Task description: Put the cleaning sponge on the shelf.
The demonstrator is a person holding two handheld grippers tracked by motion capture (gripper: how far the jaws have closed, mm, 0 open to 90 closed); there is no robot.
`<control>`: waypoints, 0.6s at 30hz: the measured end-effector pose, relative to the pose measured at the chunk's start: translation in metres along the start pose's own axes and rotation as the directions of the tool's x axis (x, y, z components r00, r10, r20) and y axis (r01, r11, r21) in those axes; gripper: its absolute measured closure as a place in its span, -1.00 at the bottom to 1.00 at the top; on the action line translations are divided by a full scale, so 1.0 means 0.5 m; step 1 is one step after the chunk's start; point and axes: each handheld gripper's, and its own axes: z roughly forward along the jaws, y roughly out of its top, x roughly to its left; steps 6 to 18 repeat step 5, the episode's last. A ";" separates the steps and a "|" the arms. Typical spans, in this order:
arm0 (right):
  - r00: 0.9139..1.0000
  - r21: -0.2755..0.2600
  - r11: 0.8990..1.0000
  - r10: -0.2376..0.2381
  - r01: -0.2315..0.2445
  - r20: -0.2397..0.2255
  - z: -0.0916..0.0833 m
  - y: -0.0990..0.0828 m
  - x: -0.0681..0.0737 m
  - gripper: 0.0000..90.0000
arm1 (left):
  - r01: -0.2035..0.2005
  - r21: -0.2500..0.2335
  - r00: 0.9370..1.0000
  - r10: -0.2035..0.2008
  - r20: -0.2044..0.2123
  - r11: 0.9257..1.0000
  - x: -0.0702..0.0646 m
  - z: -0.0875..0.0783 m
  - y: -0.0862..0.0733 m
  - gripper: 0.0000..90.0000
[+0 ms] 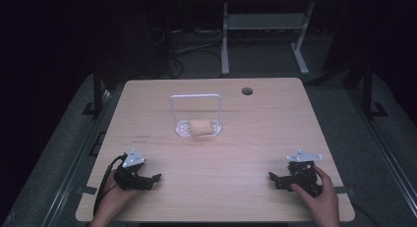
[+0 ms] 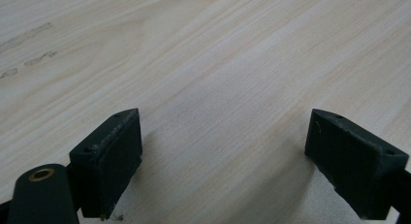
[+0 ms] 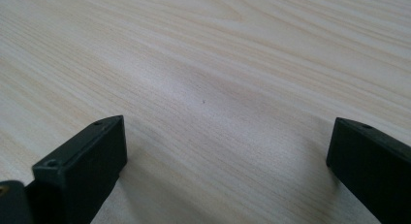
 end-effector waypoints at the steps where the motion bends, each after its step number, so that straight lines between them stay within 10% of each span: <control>1: 1.000 0.000 1.000 0.000 0.000 0.000 0.000 0.000 0.000 -0.98 | -0.002 -0.004 1.000 0.002 0.002 1.000 0.001 0.000 -0.001 -0.72; 18: 1.000 0.000 1.000 0.001 -0.001 0.000 0.000 0.000 0.000 -0.98 | -0.011 -0.015 1.000 0.011 0.005 1.000 0.002 0.001 -0.003 -0.72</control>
